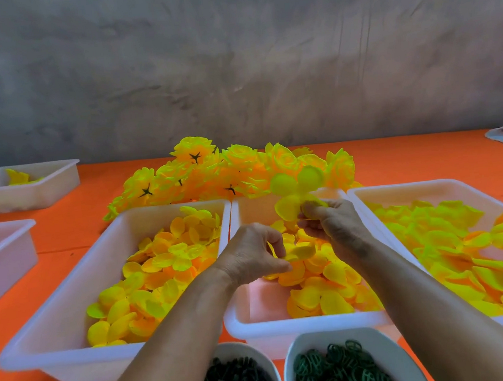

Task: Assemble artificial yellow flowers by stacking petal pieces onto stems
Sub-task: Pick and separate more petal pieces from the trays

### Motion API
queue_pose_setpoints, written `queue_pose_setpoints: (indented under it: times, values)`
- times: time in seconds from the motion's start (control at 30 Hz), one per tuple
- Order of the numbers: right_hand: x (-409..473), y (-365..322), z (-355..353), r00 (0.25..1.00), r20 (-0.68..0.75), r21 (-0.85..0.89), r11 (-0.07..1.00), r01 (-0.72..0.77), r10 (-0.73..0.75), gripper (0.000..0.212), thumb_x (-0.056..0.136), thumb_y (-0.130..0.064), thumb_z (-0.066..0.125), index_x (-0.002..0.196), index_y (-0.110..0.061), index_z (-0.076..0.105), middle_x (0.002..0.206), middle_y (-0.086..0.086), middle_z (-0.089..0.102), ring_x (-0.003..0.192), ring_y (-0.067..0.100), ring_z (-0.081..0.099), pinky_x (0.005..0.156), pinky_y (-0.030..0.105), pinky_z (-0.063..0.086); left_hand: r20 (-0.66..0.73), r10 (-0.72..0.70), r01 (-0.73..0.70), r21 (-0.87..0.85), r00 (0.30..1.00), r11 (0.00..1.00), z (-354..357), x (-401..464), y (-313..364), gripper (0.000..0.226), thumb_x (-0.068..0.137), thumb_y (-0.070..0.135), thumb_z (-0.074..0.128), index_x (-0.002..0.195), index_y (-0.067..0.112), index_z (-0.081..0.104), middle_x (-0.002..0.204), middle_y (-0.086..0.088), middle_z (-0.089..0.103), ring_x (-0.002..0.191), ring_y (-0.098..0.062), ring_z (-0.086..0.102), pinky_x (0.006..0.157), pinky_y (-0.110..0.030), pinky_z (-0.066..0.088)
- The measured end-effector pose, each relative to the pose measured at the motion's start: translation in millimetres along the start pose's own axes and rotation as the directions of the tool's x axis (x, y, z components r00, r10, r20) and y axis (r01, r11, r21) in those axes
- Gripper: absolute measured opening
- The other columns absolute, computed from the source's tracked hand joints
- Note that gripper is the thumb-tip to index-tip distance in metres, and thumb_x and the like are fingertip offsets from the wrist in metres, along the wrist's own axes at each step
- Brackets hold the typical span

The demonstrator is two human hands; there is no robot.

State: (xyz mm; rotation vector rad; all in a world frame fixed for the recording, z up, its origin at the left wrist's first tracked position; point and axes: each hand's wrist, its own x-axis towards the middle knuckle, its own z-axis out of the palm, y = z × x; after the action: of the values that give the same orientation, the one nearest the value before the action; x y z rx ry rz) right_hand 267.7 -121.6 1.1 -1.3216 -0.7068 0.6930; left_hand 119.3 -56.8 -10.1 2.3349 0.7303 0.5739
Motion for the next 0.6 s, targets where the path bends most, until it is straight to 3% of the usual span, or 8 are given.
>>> queue_pose_setpoints:
  times: [0.27, 0.4, 0.5, 0.6]
  values:
    - [3.1, 6.8, -7.0, 0.991, -0.127, -0.069, 0.997, 0.028, -0.037, 0.023, 0.082, -0.011, 0.07, 0.061, -0.006, 0.063, 0.046, 0.001, 0.051, 0.038, 0.01, 0.041, 0.037, 0.017, 0.031, -0.099, -0.008, 0.005, -0.03, 0.995, 1.0, 0.0, 0.1, -1.8, 0.015, 0.065, 0.014, 0.083, 0.068, 0.013, 0.068, 0.069, -0.01, 0.064, 0.059, -0.012, 0.051, 0.055, -0.022, 0.043]
    - [5.4, 7.6, -7.1, 0.98, -0.192, -0.062, 0.997, 0.036, -0.047, 0.027, 0.082, -0.016, 0.071, 0.058, -0.009, 0.06, 0.049, 0.002, 0.051, 0.037, 0.008, 0.039, 0.036, 0.017, 0.028, -0.182, -0.009, -0.001, -0.056, 0.983, 0.998, -2.1, 0.9, -1.7, 0.019, 0.068, 0.014, 0.082, 0.065, 0.011, 0.064, 0.066, -0.01, 0.062, 0.061, -0.017, 0.053, 0.06, -0.029, 0.048]
    - [9.1, 8.3, -9.1, 0.958, -0.285, -0.08, 0.997, 0.022, -0.044, 0.03, 0.083, -0.022, 0.071, 0.058, -0.011, 0.058, 0.055, 0.004, 0.052, 0.043, 0.011, 0.041, 0.043, 0.022, 0.03, -0.318, -0.055, 0.022, -0.108, 0.946, 0.994, -4.9, 2.3, -3.0, 0.019, 0.072, 0.011, 0.08, 0.068, 0.006, 0.062, 0.065, -0.012, 0.059, 0.063, -0.026, 0.059, 0.062, -0.039, 0.052]
    - [9.6, 10.1, -7.9, 0.964, -0.259, -0.176, 0.984, 0.005, -0.051, 0.031, 0.084, -0.02, 0.07, 0.057, -0.012, 0.058, 0.056, 0.005, 0.055, 0.048, 0.015, 0.044, 0.048, 0.027, 0.033, -0.376, -0.089, 0.036, -0.146, 0.922, 0.989, -5.7, 2.6, -2.8, 0.02, 0.074, 0.011, 0.078, 0.069, 0.007, 0.06, 0.065, -0.013, 0.059, 0.064, -0.032, 0.063, 0.061, -0.039, 0.054]
